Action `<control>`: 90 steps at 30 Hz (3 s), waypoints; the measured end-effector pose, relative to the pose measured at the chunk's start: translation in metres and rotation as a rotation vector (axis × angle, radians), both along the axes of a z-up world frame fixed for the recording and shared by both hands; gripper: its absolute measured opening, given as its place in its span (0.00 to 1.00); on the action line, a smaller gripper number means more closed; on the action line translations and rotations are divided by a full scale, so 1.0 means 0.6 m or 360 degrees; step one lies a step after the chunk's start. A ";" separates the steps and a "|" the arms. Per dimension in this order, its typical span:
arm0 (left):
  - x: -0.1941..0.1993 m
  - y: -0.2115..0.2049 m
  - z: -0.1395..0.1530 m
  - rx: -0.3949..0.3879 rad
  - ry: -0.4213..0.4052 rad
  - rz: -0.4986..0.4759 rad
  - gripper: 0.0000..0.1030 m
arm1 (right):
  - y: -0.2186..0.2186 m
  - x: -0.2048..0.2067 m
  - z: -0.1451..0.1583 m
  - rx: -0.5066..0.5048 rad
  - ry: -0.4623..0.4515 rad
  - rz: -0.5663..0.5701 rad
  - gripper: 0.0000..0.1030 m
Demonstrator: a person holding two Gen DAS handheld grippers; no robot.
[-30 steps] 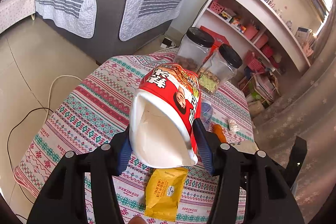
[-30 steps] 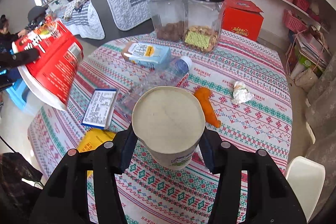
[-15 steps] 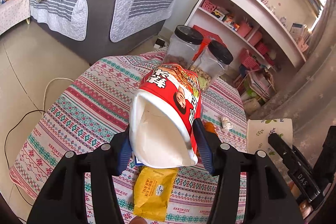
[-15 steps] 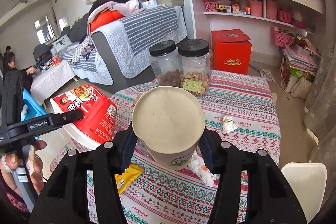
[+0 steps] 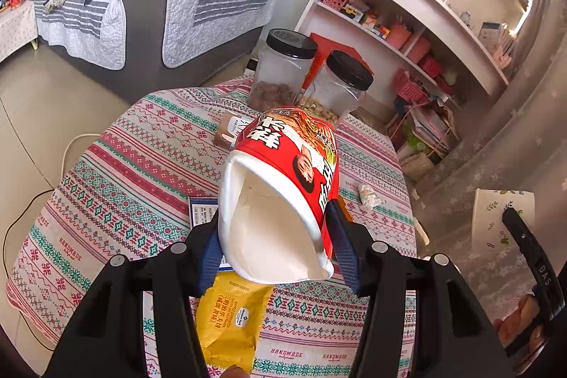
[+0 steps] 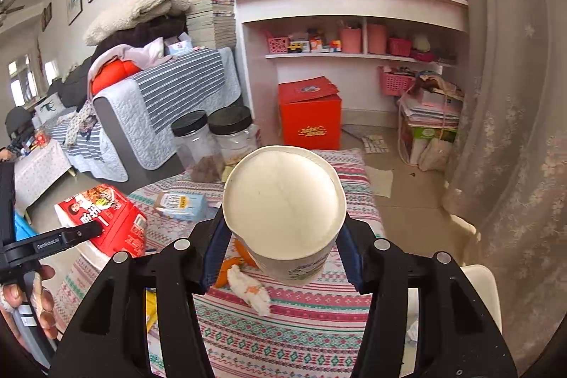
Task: Collect trash
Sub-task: 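Drop the white cup into the bin with the right tool while the left tool drops the noodle cup, then grasp the small blue-white card box with the left tool while the right tool grasps the plastic bottle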
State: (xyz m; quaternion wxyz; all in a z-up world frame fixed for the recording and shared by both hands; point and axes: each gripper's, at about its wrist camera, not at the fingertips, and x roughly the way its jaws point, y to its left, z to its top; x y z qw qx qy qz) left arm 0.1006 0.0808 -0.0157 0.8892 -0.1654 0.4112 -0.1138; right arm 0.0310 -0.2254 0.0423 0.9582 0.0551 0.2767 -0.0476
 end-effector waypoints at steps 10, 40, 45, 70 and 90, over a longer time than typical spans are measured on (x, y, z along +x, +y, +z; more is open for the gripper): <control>-0.002 -0.052 -0.007 0.0032 0.0003 -0.0071 0.52 | -0.132 -0.050 -0.022 -0.0025 0.0138 -0.0548 0.51; -0.048 -0.488 0.047 -0.0009 0.0076 -0.0790 0.55 | -0.285 -0.268 0.054 -0.0025 -0.0210 -0.1093 0.93; -0.058 -0.556 0.037 0.0032 0.0120 -0.0933 0.55 | -0.296 -0.290 0.064 0.0011 -0.0275 -0.1138 0.93; -0.002 -0.363 -0.008 0.0340 0.0298 -0.0552 0.66 | -0.204 -0.193 0.039 0.0089 -0.0020 -0.0731 0.93; 0.126 -0.018 -0.202 0.0388 0.0834 0.0136 0.66 | -0.092 -0.062 -0.043 -0.0030 0.0347 -0.0453 0.93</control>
